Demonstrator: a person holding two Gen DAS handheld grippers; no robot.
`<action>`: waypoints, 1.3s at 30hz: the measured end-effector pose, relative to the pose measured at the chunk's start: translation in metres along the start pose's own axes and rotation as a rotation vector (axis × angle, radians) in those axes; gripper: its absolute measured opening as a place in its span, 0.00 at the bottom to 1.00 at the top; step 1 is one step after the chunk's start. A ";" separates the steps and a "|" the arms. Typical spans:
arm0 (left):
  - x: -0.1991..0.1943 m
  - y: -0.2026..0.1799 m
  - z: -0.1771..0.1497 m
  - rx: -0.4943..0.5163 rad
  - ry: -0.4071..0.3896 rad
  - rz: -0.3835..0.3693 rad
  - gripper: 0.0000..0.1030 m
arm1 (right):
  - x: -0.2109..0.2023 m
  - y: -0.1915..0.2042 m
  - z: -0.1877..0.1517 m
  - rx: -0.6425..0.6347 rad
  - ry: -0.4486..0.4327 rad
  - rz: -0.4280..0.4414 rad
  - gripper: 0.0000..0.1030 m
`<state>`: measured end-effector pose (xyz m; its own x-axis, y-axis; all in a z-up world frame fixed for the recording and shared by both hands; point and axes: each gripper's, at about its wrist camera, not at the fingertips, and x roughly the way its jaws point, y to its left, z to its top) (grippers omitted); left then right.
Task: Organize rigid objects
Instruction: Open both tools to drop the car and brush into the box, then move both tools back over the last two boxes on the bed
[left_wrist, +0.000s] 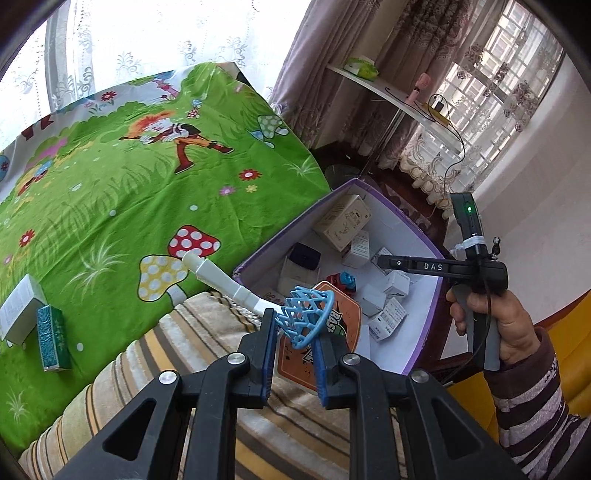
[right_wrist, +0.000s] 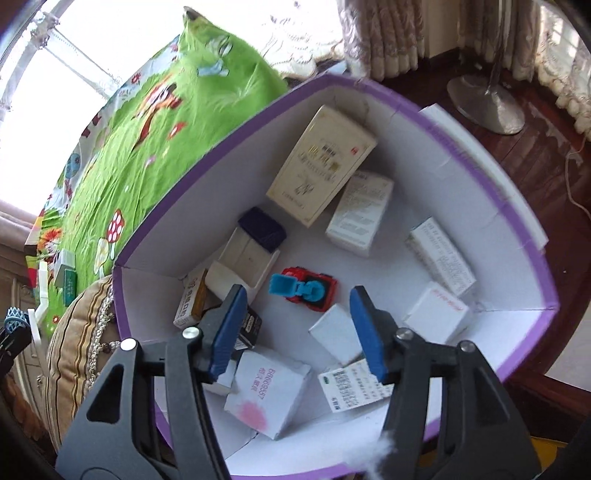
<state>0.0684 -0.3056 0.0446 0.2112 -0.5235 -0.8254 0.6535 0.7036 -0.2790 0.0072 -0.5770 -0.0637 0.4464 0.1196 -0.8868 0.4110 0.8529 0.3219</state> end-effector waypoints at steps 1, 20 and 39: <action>0.003 -0.005 0.001 0.010 0.007 -0.007 0.18 | -0.007 -0.001 0.000 -0.006 -0.016 -0.018 0.65; 0.047 -0.072 -0.003 0.070 0.142 -0.187 0.52 | -0.054 0.006 -0.003 -0.047 -0.117 -0.018 0.71; 0.004 0.010 -0.008 -0.140 0.026 -0.120 0.52 | -0.058 0.069 -0.009 -0.164 -0.106 0.041 0.74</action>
<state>0.0696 -0.2966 0.0345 0.1176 -0.5961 -0.7942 0.5650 0.6979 -0.4402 0.0025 -0.5207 0.0069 0.5449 0.1088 -0.8314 0.2595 0.9210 0.2906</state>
